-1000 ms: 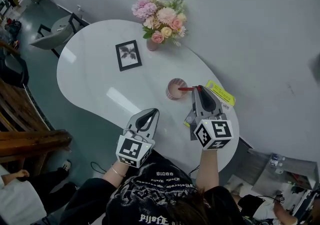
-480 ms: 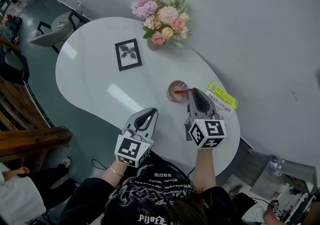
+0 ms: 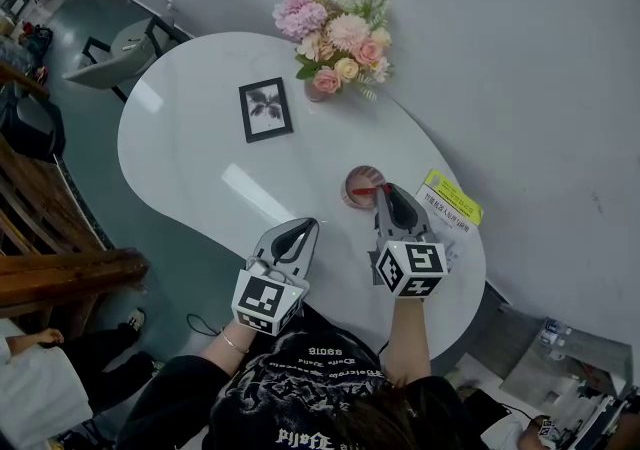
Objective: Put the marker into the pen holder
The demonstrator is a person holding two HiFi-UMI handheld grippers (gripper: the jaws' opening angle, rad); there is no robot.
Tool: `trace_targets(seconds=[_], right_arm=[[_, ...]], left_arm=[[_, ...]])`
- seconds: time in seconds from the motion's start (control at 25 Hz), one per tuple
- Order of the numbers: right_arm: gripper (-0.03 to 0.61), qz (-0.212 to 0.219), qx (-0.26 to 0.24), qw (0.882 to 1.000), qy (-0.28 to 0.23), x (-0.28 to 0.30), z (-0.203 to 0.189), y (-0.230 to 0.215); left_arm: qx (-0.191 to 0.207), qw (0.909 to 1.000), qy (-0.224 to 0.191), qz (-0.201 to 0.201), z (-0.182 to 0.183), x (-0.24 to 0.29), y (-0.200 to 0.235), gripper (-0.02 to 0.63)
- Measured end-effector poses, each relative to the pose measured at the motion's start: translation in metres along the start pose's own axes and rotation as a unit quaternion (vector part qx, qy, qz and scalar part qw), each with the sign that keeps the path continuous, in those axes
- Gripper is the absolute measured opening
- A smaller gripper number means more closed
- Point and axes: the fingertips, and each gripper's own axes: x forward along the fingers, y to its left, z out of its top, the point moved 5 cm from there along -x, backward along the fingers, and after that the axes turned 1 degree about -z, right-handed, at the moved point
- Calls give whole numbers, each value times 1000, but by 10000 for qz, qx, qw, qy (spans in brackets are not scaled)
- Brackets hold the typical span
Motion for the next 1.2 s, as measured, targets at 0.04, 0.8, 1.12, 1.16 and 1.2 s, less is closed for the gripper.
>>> trace_targets(seconds=[0.04, 0.8, 1.12, 1.16, 1.2], right_arm=[[69, -4, -3, 10000, 22, 1, -2, 0], [216, 40, 197, 9996, 198, 9, -14, -3], [247, -9, -407, 9992, -5, -3, 0, 6], [245, 27, -441, 9990, -20, -6, 2, 8], [245, 76, -481, 9988, -24, -9, 4, 11]], left_arm=[[18, 10000, 23, -4, -1, 0, 0, 25], [149, 9998, 103, -61, -3, 1, -3, 25], [151, 9999, 35, -74, -1, -5, -10, 25], [150, 9999, 15, -81, 0, -6, -11, 25], [144, 9999, -8, -84, 0, -6, -13, 25]])
